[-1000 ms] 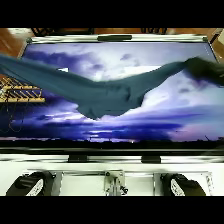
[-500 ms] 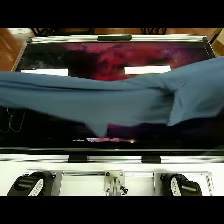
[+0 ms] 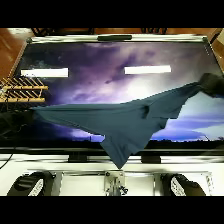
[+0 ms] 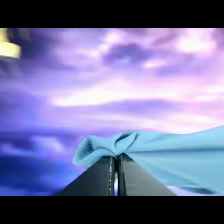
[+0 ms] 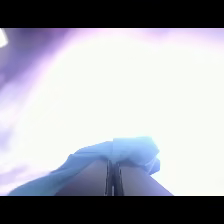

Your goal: Fold the shirts.

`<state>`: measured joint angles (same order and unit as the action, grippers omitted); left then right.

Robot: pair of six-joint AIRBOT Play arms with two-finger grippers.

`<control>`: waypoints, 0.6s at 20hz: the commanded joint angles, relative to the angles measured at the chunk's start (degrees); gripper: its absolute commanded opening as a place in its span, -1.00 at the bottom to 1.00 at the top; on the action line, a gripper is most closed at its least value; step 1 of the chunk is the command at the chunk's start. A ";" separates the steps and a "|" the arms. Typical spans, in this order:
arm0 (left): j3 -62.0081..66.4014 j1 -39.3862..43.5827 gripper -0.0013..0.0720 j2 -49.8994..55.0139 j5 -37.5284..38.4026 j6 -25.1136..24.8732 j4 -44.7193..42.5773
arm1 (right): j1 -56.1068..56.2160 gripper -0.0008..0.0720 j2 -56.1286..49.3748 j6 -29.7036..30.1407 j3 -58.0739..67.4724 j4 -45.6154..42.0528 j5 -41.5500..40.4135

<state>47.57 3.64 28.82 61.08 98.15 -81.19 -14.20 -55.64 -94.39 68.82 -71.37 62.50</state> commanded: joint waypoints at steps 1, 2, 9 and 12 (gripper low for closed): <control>-5.66 -0.02 -0.87 1.40 -9.97 0.57 9.27 | 0.55 -0.78 -12.15 -0.07 -6.14 19.17 -15.30; -5.62 -0.02 -0.87 1.92 -10.40 0.57 9.25 | 1.42 -0.78 -15.37 1.25 -6.14 23.39 -18.34; -5.53 -0.02 -0.87 1.81 -11.15 -1.03 9.20 | -1.68 0.42 -16.98 11.52 -4.61 25.66 -2.60; -5.53 -0.02 -0.87 1.81 -11.15 -2.05 9.20 | -2.29 0.42 -16.04 9.09 -6.45 8.02 18.08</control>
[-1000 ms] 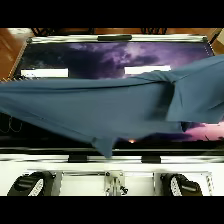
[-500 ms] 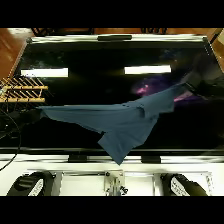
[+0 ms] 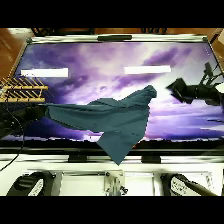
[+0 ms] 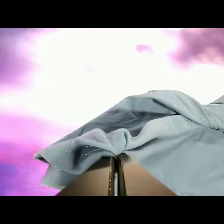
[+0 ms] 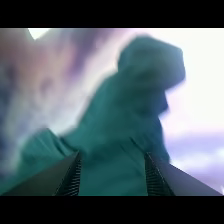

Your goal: Fold the shirts.

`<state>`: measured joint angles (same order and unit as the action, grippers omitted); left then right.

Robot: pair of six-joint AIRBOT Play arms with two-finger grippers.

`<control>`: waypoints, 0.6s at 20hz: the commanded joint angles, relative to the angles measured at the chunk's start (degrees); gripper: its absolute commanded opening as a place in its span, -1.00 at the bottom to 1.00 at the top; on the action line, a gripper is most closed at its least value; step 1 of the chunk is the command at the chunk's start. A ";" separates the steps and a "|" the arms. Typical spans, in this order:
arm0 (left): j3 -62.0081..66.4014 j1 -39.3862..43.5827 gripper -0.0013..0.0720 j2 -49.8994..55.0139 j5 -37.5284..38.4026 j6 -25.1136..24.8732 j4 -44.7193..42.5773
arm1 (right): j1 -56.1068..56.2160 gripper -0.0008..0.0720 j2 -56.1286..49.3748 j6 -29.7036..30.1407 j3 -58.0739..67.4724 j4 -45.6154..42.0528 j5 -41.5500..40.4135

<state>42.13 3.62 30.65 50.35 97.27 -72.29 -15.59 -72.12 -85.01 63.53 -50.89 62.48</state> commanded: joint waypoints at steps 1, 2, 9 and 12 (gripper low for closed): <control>-0.09 0.00 -0.87 -0.02 -0.42 -1.18 0.35 | 0.33 0.42 0.44 -0.28 -4.42 -15.43 21.84; -0.09 0.00 -0.87 -0.02 -0.39 -1.18 0.35 | 1.51 0.42 0.44 -0.31 -8.20 -14.86 21.88; -0.09 0.00 -0.87 -0.09 -0.42 -1.18 0.33 | 13.18 0.42 0.42 -4.52 -26.47 -4.52 2.60; -0.09 0.00 -0.87 0.00 -0.44 -1.18 0.31 | 16.94 0.42 0.37 -5.42 -27.91 -2.10 -2.14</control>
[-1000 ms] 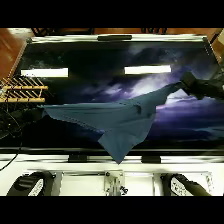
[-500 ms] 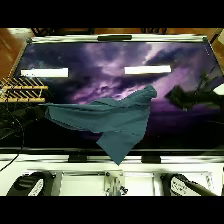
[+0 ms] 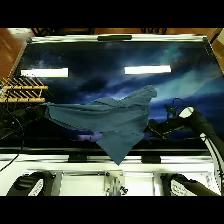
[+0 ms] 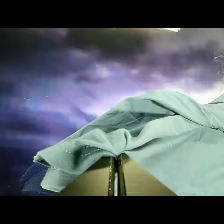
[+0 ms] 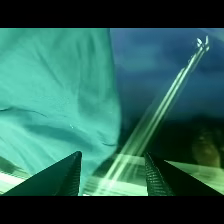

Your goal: Fold the shirts.

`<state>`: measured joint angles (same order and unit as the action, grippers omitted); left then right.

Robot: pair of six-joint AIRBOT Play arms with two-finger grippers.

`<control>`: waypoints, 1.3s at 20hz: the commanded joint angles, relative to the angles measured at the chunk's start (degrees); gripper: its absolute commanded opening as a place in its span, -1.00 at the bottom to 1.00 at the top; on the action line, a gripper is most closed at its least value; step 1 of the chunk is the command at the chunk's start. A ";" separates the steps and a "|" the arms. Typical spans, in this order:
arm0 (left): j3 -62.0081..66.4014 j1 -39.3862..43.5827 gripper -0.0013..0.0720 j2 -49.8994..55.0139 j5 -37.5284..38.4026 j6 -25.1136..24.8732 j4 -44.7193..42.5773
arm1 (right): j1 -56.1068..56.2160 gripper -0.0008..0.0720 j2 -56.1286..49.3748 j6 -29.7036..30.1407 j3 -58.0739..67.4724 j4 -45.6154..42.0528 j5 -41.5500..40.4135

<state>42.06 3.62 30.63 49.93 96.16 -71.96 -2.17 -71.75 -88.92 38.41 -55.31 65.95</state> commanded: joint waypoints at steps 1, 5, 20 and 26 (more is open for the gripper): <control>-0.02 0.00 -0.87 0.02 -0.02 -0.07 -0.02 | 4.85 0.42 0.00 -2.51 -2.84 2.32 -7.63; -0.02 0.00 -0.87 0.02 -0.02 -0.07 -0.02 | 10.43 0.42 0.00 -6.75 -2.84 2.32 -13.07; 46.10 -0.02 -0.87 -0.52 0.02 -5.68 -14.16 | 2.86 -0.78 35.85 2.32 49.88 -19.02 -20.74; 54.64 -0.02 -0.87 -4.83 9.25 -5.66 -14.19 | 1.16 -0.78 43.54 -2.54 57.64 -20.31 -19.17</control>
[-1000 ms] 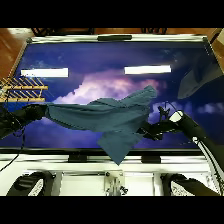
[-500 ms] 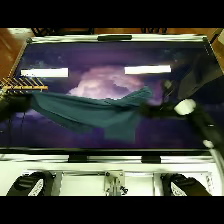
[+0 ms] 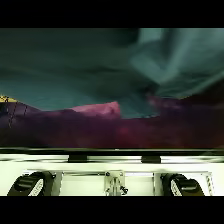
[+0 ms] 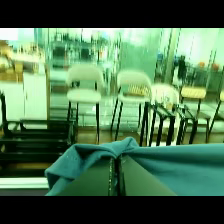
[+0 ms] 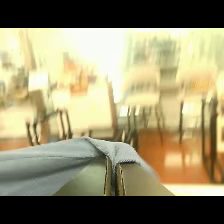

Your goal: Fold the shirts.

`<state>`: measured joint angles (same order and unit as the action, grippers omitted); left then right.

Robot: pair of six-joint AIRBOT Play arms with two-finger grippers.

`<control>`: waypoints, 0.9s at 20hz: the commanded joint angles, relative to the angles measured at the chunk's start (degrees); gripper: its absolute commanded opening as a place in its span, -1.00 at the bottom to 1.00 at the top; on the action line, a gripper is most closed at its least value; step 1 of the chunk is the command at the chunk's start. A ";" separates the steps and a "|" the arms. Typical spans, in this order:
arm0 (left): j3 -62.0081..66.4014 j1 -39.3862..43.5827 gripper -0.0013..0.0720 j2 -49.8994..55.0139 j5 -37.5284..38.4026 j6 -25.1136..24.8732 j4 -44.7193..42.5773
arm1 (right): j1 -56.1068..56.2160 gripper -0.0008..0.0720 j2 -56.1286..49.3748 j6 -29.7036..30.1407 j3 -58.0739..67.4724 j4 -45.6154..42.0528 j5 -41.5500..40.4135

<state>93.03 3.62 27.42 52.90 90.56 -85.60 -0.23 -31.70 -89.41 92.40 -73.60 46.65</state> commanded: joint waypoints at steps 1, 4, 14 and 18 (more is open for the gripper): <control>3.67 -0.02 -0.87 -1.75 10.25 -0.07 -0.55 | -0.79 -0.78 3.61 -2.05 3.67 -2.56 0.52; 3.04 -0.02 -0.87 -1.46 15.89 -0.11 -0.61 | -0.79 -0.78 2.16 -2.08 3.65 -7.69 6.75; -33.68 -0.02 -0.87 6.45 6.67 4.15 -2.71 | -0.76 -0.78 -16.22 -9.75 -25.20 -19.85 9.35; -37.81 -0.02 -0.87 21.05 -10.93 8.52 -2.64 | -0.76 -0.78 -31.61 -21.90 -28.59 -13.88 -14.78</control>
<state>59.46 3.64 40.21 53.84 95.66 -88.31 -0.97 -54.30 -102.78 67.72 -91.31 49.23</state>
